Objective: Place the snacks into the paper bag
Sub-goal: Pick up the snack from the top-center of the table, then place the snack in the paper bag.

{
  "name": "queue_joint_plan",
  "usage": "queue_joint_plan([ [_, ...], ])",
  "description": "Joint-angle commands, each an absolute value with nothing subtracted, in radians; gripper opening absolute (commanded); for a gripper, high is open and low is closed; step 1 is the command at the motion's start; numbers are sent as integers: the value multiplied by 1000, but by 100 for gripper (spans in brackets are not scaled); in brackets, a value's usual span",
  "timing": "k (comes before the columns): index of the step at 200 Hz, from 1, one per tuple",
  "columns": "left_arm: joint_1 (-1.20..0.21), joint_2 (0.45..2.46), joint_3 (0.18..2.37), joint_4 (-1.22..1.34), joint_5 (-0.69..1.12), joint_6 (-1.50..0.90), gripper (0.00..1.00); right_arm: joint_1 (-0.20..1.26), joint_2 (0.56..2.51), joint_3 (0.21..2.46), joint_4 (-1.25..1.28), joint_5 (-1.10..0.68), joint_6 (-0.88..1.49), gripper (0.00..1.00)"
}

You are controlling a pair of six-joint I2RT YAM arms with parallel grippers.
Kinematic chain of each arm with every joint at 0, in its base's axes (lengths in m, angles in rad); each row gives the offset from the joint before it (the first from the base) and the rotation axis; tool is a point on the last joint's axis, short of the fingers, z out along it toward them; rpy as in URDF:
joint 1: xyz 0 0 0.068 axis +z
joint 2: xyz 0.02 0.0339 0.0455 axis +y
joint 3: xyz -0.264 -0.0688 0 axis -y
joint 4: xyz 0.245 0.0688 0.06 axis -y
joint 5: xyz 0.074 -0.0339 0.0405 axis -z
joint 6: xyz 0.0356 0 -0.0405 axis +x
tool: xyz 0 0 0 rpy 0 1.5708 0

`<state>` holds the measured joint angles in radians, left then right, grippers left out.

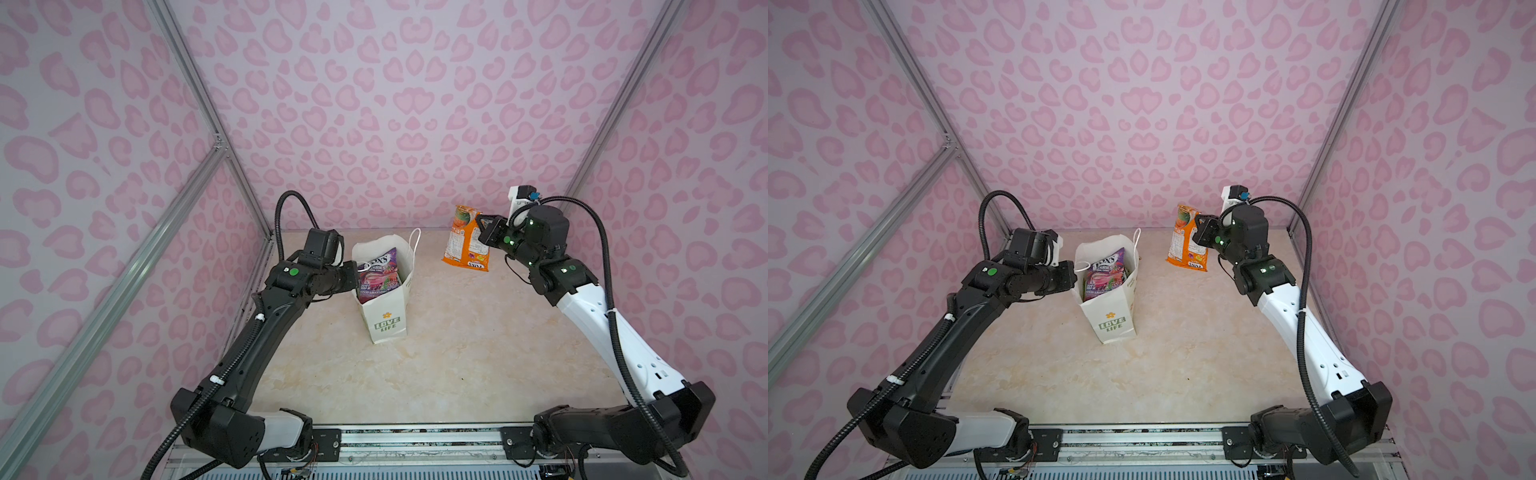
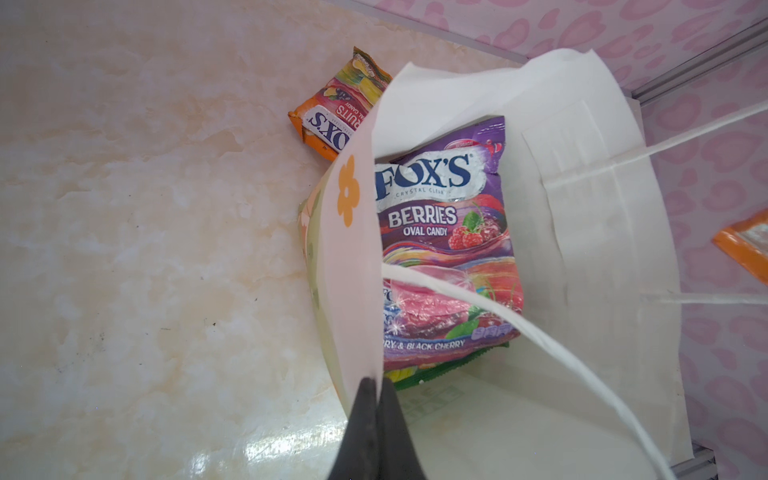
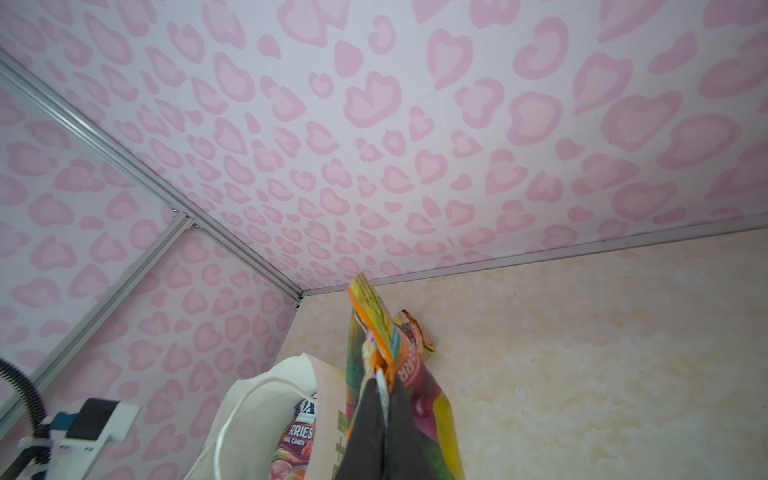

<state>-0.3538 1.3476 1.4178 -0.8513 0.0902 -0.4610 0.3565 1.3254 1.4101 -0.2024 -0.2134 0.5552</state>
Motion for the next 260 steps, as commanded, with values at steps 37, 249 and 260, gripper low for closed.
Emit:
queue_joint_plan([
  [37,-353,1339,1419,-843,120,-460,4,549,1341,1600,-310,-83,435,0],
  [249,-353,1335,1419,-845,114,-458,4,757,1889,2072,-442,-109,366,0],
  [260,-354,1336,1419,-845,114,-459,4,754,1894,2057,-443,-110,362,0],
])
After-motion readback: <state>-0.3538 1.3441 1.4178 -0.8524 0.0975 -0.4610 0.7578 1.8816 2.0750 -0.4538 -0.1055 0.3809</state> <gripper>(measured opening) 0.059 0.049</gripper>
